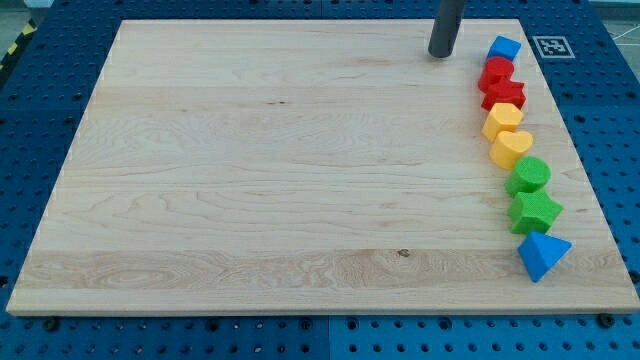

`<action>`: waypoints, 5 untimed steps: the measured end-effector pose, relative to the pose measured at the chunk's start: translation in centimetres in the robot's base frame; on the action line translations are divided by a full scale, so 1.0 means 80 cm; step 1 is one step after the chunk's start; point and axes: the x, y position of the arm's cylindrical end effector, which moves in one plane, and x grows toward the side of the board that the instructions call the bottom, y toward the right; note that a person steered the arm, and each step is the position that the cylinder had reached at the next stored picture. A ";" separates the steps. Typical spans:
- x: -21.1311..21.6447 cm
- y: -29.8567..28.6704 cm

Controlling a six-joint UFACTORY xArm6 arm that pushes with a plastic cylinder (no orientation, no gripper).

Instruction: Point at the blue cube

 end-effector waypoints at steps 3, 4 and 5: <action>-0.035 0.068; -0.068 0.068; -0.068 0.071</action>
